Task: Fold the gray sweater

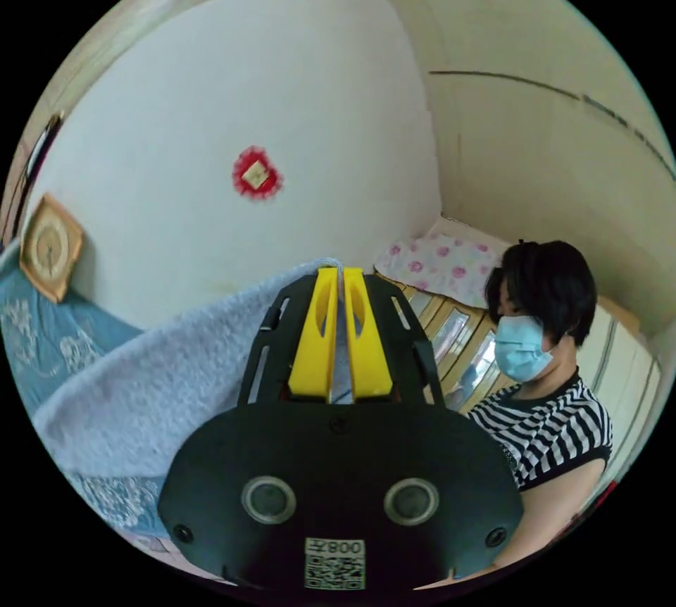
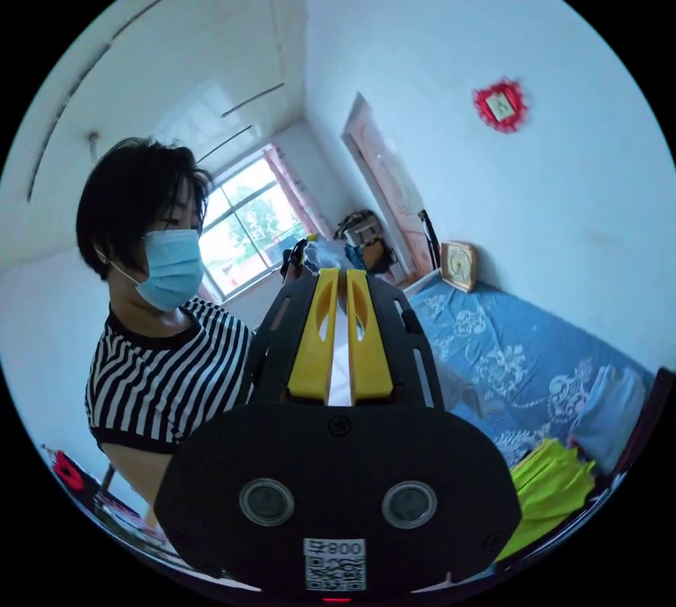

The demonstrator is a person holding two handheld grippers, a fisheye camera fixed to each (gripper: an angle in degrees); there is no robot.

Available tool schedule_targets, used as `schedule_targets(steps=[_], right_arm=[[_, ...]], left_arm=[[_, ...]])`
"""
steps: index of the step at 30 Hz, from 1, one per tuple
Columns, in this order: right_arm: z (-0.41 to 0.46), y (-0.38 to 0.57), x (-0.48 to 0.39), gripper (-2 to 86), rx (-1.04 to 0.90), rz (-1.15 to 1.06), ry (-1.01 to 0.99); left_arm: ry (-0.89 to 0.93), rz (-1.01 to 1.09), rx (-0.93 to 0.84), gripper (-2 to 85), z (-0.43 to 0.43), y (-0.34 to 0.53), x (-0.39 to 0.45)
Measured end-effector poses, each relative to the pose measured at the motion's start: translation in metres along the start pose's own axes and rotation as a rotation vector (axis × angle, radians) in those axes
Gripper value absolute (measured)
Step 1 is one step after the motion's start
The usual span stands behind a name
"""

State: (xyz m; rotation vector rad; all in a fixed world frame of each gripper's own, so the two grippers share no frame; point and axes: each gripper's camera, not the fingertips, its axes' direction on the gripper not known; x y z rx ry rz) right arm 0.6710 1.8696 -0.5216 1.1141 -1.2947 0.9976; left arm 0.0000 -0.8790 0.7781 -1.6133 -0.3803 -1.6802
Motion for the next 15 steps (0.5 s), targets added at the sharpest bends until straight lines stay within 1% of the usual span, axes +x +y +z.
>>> schedule_targets(steps=[3,7,11,15], right_arm=[[0.002,-0.030,-0.023,1.7,-0.003,-0.126,-0.009],[0.015,-0.060,-0.028,1.6,-0.012,-0.200,-0.030],[0.046,-0.092,-0.006,1.6,-0.029,-0.188,-0.077],[0.092,-0.127,0.037,1.6,-0.060,-0.128,-0.107]], left_arm=[[-0.043,0.136,0.048,1.4,-0.036,-0.010,0.039],[-0.118,0.264,0.078,1.5,-0.072,-0.015,0.069],[-0.218,0.311,0.059,1.5,-0.089,-0.015,0.069],[-0.285,0.270,0.026,1.5,-0.095,-0.020,0.031]])
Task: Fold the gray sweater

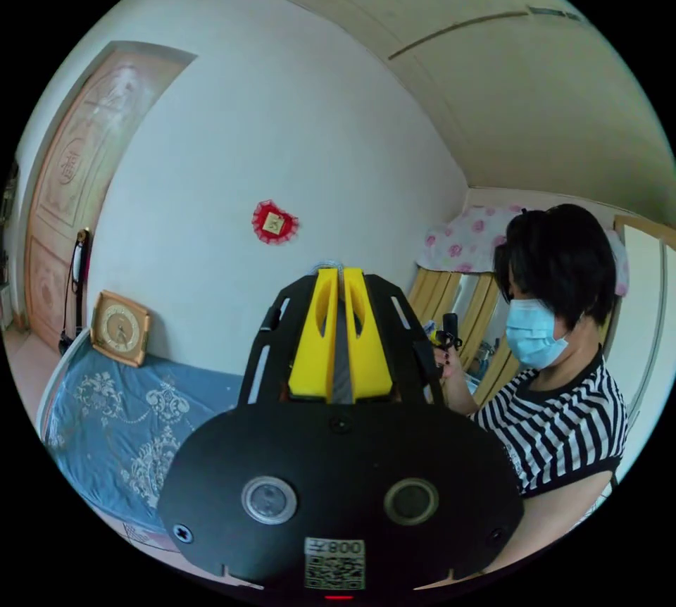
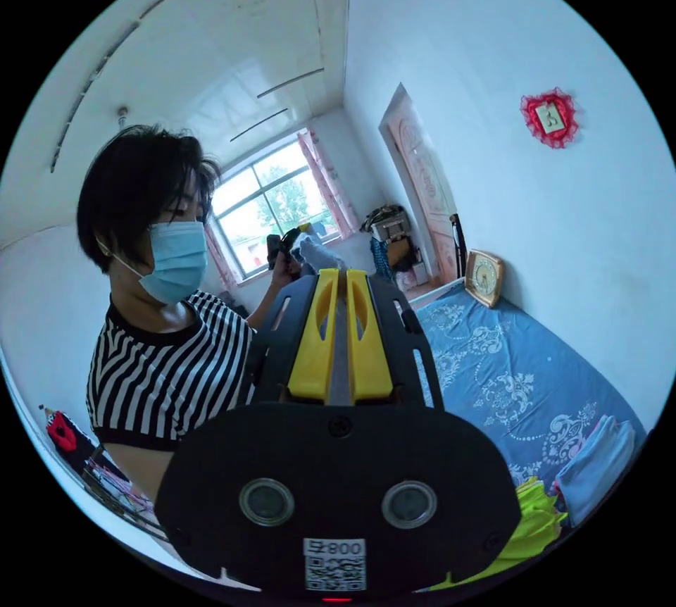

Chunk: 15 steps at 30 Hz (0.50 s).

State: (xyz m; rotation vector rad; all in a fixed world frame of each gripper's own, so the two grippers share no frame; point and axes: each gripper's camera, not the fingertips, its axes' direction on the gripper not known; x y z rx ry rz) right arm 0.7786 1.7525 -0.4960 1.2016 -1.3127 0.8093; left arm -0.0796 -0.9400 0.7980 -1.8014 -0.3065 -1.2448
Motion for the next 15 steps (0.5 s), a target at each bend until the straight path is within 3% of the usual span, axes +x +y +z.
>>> schedule_targets(steps=[7,11,15], right_arm=[[0.086,-0.070,0.127,1.7,-0.091,0.149,0.060],[0.176,-0.129,0.261,1.8,-0.249,0.296,0.193],[0.281,-0.166,0.431,3.0,-0.412,0.556,0.390]], left_arm=[[-0.071,-0.069,-0.079,1.9,0.059,0.009,-0.124],[-0.145,-0.112,-0.173,2.7,0.123,0.011,-0.223],[-0.285,-0.233,-0.395,5.4,0.235,0.038,-0.379]])
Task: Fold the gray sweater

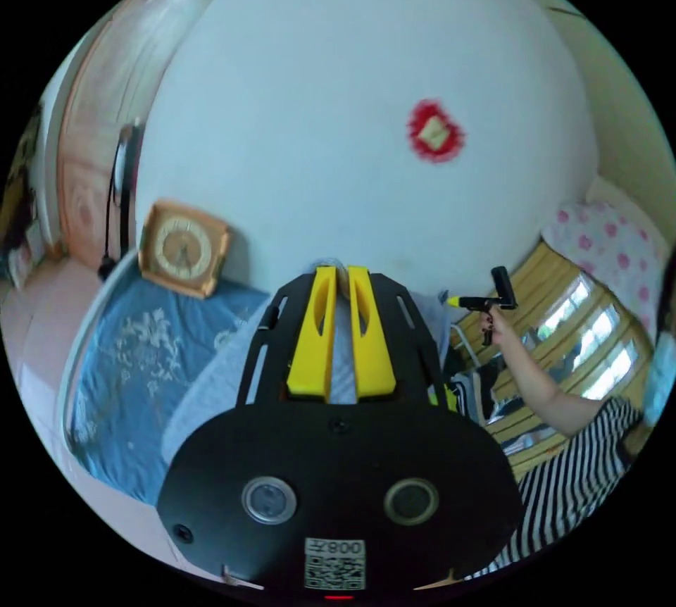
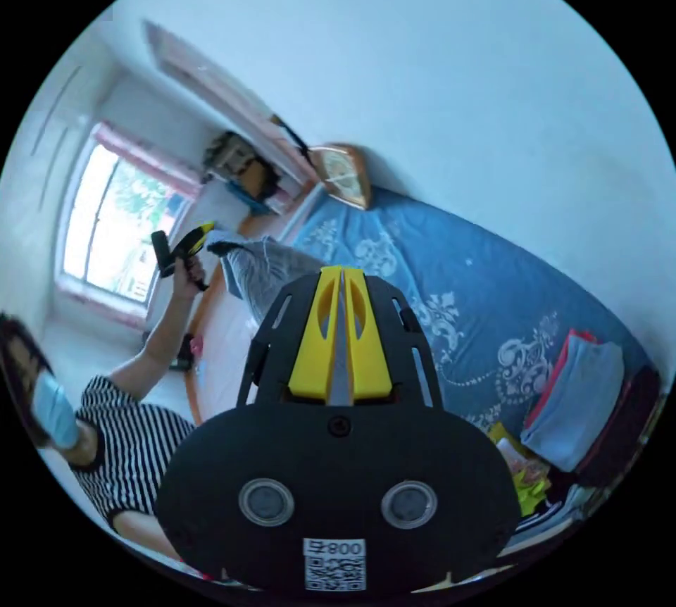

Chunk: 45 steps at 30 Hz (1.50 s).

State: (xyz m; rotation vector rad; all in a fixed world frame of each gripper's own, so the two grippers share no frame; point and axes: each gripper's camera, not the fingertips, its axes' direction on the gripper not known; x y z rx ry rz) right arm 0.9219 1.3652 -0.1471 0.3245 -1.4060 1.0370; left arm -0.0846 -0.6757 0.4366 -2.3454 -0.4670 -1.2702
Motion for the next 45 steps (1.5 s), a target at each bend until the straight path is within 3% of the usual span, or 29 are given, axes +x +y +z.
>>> schedule_targets(steps=[3,6,10,14,16,20,25,30,36,40,45], right_arm=[[0.081,-0.062,0.052,5.5,-0.107,0.234,0.075],[0.151,-0.078,0.083,6.0,-0.146,0.329,-0.003],[0.230,-0.061,0.116,6.4,-0.308,0.465,0.035],[0.292,-0.032,0.152,6.8,-0.369,0.732,-0.030],[0.307,-0.031,0.160,7.1,-0.356,0.801,-0.021],[0.333,-0.058,0.171,8.4,-0.323,0.850,0.084],[0.368,-0.119,0.188,10.4,-0.331,0.777,0.265],[0.437,-0.178,0.212,10.6,-0.441,0.682,0.436],[0.513,-0.202,0.218,5.6,-0.547,0.678,0.455],[0.512,-0.226,0.202,4.8,-0.533,0.603,0.543],[0.469,-0.281,0.206,6.2,-0.287,0.651,0.511]], left_arm=[[-0.045,-0.181,-0.207,6.4,0.103,-0.007,-0.092],[-0.016,-0.310,-0.315,6.9,0.168,0.018,-0.168],[-0.074,-0.484,-0.597,7.5,0.235,0.084,-0.257],[-0.131,-0.691,-0.715,8.3,0.275,0.136,-0.314],[-0.127,-0.818,-0.695,9.1,0.301,0.154,-0.341],[-0.174,-0.870,-0.636,11.2,0.345,0.152,-0.374],[-0.163,-0.999,-0.417,12.8,0.407,0.142,-0.425],[-0.179,-1.062,-0.332,11.7,0.473,0.139,-0.455],[-0.271,-1.056,-0.358,4.6,0.553,0.132,-0.465],[-0.243,-0.941,-0.300,3.4,0.583,0.101,-0.459],[-0.302,-0.795,-0.217,4.2,0.604,0.049,-0.456]])
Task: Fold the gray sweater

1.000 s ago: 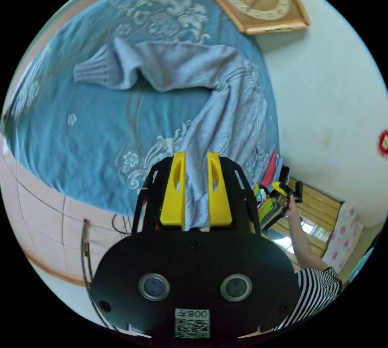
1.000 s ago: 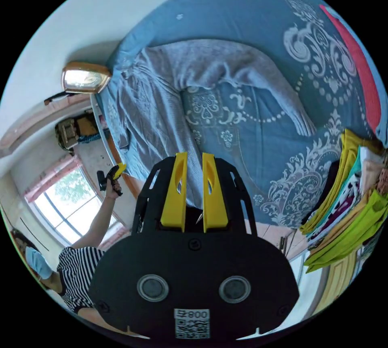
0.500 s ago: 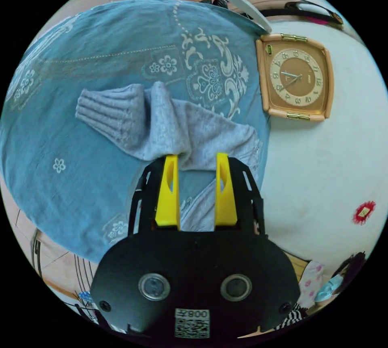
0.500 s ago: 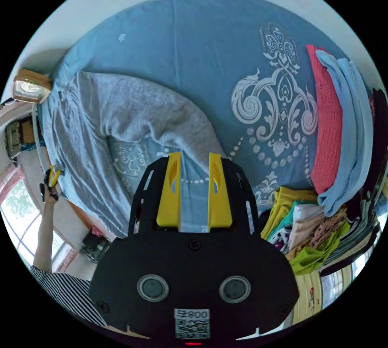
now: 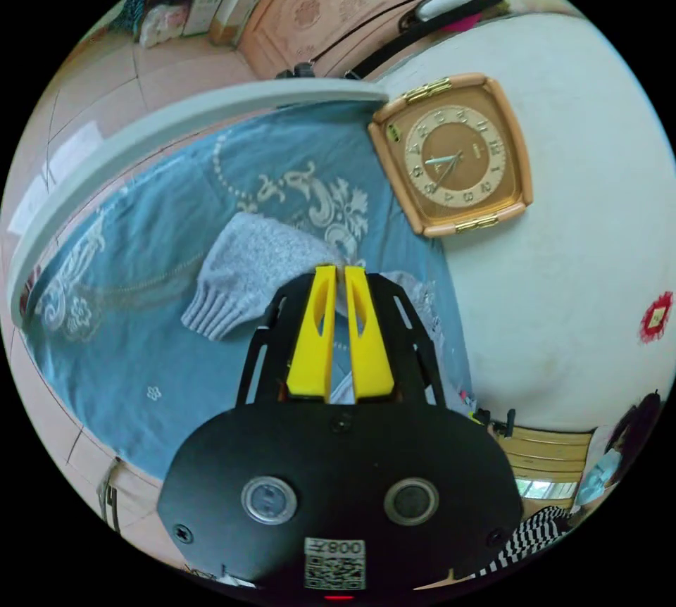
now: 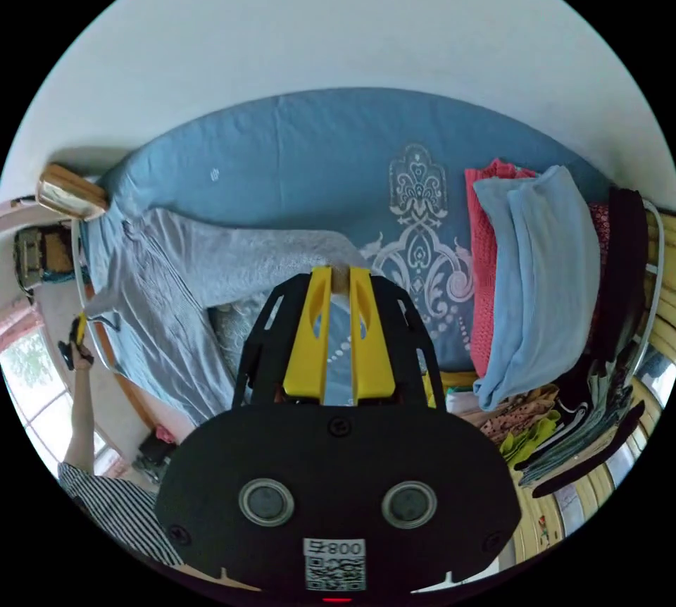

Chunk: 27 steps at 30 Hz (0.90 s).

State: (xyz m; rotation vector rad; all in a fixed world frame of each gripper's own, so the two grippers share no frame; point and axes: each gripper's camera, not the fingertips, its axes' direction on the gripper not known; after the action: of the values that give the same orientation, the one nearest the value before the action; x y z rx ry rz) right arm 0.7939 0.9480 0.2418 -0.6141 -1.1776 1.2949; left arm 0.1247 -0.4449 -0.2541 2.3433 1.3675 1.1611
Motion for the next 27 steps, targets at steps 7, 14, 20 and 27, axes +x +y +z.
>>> schedule_targets(steps=[7,14,20,27], right_arm=[[0.066,-0.002,-0.034,8.7,-0.119,0.022,0.063],[0.185,0.119,-0.067,9.2,-0.340,-0.018,-0.255],[0.275,0.240,-0.133,9.1,-0.590,-0.038,-0.457],[0.330,0.298,-0.161,10.3,-0.605,0.034,-0.465]], left_arm=[[0.058,0.005,-0.084,11.9,0.069,0.016,0.015],[0.044,0.013,-0.548,12.9,0.150,0.112,0.011],[-0.123,0.159,-0.891,13.0,0.209,0.177,0.043],[-0.144,0.297,-1.023,9.8,0.268,0.196,0.087]])
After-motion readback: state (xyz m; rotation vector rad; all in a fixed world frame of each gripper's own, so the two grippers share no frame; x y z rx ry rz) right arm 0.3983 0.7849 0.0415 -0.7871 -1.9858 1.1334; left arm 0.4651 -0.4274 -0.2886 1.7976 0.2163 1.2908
